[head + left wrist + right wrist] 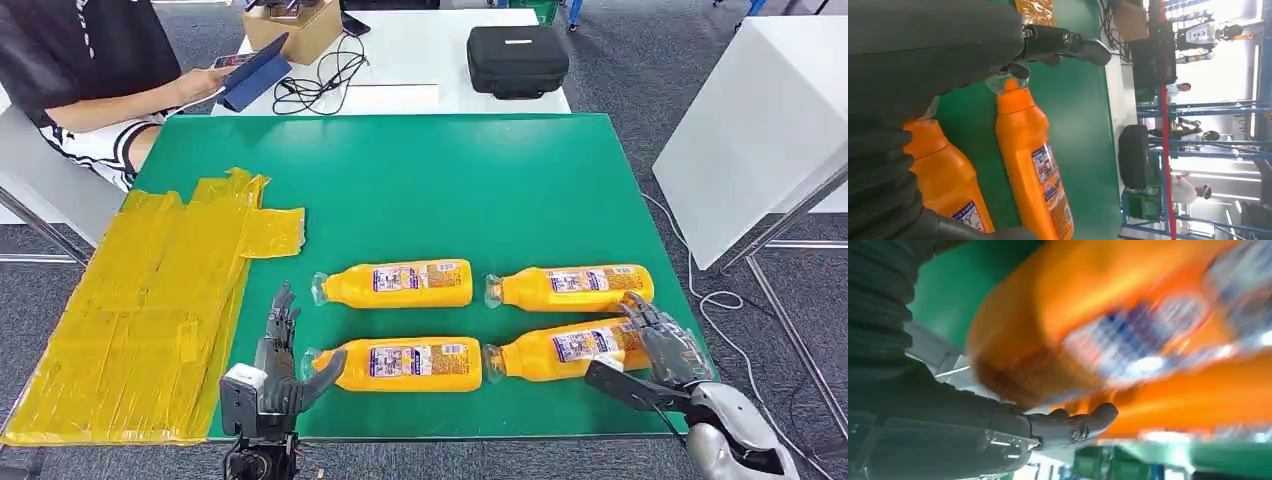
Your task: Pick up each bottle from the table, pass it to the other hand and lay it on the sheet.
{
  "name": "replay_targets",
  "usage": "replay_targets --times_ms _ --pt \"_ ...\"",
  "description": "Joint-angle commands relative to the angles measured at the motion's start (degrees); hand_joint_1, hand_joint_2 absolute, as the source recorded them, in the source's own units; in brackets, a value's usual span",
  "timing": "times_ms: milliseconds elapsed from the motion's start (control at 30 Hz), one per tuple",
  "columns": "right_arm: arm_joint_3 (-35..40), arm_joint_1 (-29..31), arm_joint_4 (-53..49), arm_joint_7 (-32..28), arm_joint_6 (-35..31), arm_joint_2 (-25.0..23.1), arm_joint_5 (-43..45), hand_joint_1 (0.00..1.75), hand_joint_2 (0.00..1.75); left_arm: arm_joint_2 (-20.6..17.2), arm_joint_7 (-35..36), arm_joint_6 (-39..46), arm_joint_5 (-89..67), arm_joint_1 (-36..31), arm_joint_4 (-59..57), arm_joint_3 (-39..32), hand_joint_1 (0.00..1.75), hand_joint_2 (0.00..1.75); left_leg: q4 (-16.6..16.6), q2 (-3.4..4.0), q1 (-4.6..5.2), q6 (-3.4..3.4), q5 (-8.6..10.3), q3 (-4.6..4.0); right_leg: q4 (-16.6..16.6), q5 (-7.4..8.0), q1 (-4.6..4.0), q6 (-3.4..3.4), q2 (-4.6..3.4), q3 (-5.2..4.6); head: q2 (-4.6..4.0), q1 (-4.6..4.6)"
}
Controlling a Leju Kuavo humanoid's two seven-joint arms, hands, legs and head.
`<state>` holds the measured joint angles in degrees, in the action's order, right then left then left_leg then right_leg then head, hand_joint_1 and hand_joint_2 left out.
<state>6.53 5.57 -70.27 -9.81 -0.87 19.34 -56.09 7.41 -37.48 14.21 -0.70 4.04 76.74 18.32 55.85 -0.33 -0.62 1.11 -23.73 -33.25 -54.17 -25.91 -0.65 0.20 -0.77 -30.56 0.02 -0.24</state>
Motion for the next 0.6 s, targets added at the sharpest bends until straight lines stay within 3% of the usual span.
replay_targets --times_ms 33,167,267,600 --pt "7.28 4.31 7.74 -0.48 1.04 -0.31 1.67 0.0 1.75 -0.07 0.25 0.05 -0.27 -1.43 -3.3 0.31 0.0 1.75 -0.08 0.13 0.03 -0.01 -0.18 0.45 0.11 -0.12 0.04 0.13 -0.03 0.42 0.0 -0.02" --pt "13.74 5.96 7.64 -0.88 2.53 0.11 2.67 0.0 1.75 0.03 0.47 0.24 -0.16 -1.95 -3.95 -0.12 0.0 1.75 -0.07 0.16 0.0 -0.02 -0.07 0.26 0.09 -0.01 0.01 0.07 -0.09 0.22 0.0 0.0" --pt "18.18 4.27 4.13 2.03 3.05 0.32 -0.64 0.0 1.75 -0.17 0.63 0.4 0.29 -2.2 -4.96 0.18 0.0 1.75 -0.09 0.19 -0.01 -0.03 -0.08 0.36 0.12 -0.02 -0.01 0.07 -0.12 0.28 0.0 0.0" --pt "30.69 2.29 0.83 7.75 12.94 3.64 -2.86 0.0 1.75 0.31 1.1 1.22 2.0 -5.01 -9.11 2.55 0.0 1.75 -0.1 0.02 -0.03 -0.04 -0.14 0.91 0.12 -0.06 -0.05 0.07 0.03 0.8 0.0 0.0"
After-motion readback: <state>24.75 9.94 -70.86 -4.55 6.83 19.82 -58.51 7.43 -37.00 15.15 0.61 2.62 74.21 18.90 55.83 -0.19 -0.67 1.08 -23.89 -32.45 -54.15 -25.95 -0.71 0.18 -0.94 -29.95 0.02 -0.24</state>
